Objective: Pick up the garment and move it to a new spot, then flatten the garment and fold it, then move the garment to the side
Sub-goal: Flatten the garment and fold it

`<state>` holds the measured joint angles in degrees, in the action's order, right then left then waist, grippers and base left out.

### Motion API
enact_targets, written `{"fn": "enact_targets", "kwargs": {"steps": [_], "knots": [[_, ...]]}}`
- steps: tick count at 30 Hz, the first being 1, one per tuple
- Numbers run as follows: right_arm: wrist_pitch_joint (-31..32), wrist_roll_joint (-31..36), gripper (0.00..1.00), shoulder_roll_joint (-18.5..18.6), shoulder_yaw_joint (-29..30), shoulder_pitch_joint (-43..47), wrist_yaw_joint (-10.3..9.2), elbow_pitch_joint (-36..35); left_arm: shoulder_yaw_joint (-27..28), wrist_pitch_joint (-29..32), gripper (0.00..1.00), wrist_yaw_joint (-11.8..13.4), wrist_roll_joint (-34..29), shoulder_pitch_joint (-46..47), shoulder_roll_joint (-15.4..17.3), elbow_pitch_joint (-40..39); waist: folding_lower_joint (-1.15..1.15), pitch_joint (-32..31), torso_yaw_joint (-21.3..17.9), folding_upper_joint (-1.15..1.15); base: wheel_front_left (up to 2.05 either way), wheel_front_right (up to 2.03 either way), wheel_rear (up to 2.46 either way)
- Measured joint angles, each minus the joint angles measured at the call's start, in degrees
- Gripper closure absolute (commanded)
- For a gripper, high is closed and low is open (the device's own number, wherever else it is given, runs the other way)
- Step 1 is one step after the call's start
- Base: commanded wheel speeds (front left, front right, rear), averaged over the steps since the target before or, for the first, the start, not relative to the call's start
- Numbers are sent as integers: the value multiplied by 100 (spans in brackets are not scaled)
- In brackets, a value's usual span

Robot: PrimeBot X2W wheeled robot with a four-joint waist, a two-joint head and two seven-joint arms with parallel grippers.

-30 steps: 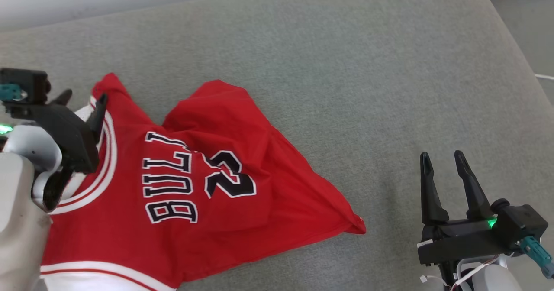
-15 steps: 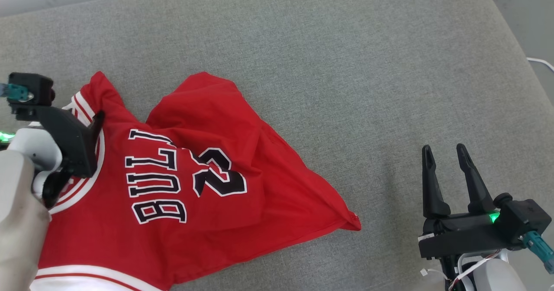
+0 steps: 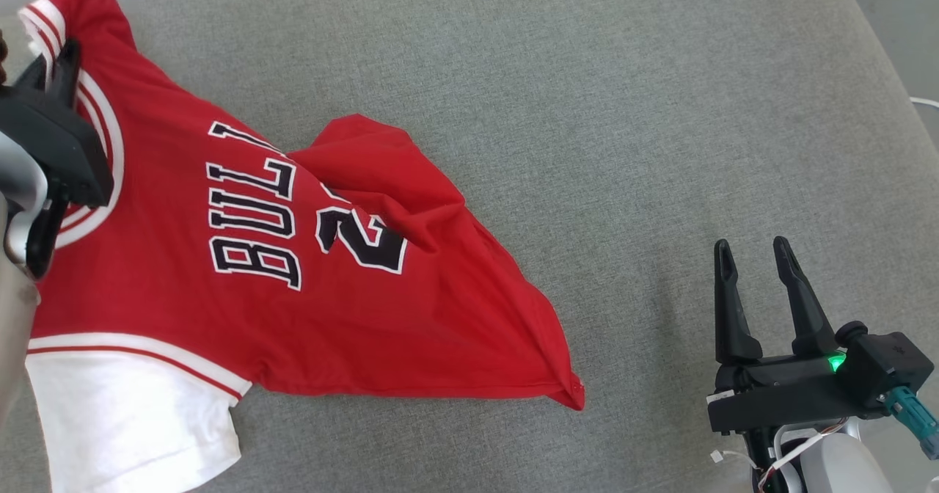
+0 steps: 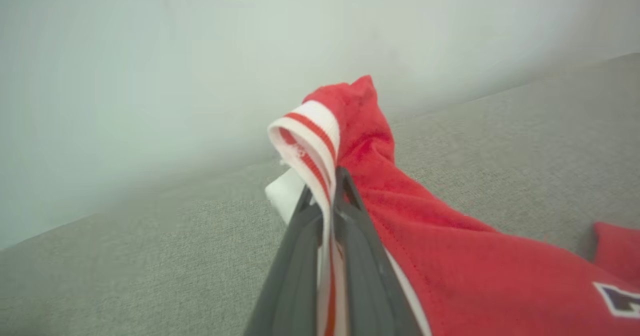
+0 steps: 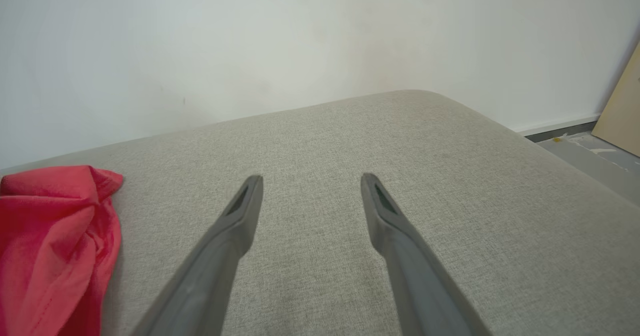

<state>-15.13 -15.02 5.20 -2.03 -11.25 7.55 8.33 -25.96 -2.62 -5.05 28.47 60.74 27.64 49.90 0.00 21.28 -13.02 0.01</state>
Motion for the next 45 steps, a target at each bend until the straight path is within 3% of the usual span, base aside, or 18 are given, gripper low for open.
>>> {"fn": "enact_targets", "kwargs": {"steps": [2,3,4,12,17,25,32,45], "knots": [[0,0,0,-2,-7,-1,0,4,-27,12,98,-3,-4,15,-15,105,0,-12,-2,0,0,0,0],[0,1,0,-3,-12,-1,1,12,-71,19,31,-5,-18,9,-36,220,0,-26,-2,0,0,0,0],[0,1,0,-3,-20,-1,1,15,-123,14,0,-11,-52,-1,-46,302,0,-39,-1,0,0,0,0],[0,34,0,8,12,69,1,14,-92,-776,0,-47,-14,-109,-126,564,0,-263,81,0,0,0,0],[0,49,0,73,24,231,1,-20,227,-1204,0,63,199,-500,-223,186,0,-534,245,0,0,0,0],[0,62,0,149,-18,495,1,-136,970,-1248,0,488,-126,-2146,-218,-1985,-1,-981,708,-1,0,0,0],[0,69,0,236,-87,721,1,-168,1668,-1250,0,712,-516,-4150,-558,-3832,-1,-1379,1180,-1,0,0,0],[0,83,0,314,-243,1021,1,-114,2232,-1250,0,804,-1093,-6294,-1244,-5160,-2,-1982,1562,-2,0,0,0]]}}
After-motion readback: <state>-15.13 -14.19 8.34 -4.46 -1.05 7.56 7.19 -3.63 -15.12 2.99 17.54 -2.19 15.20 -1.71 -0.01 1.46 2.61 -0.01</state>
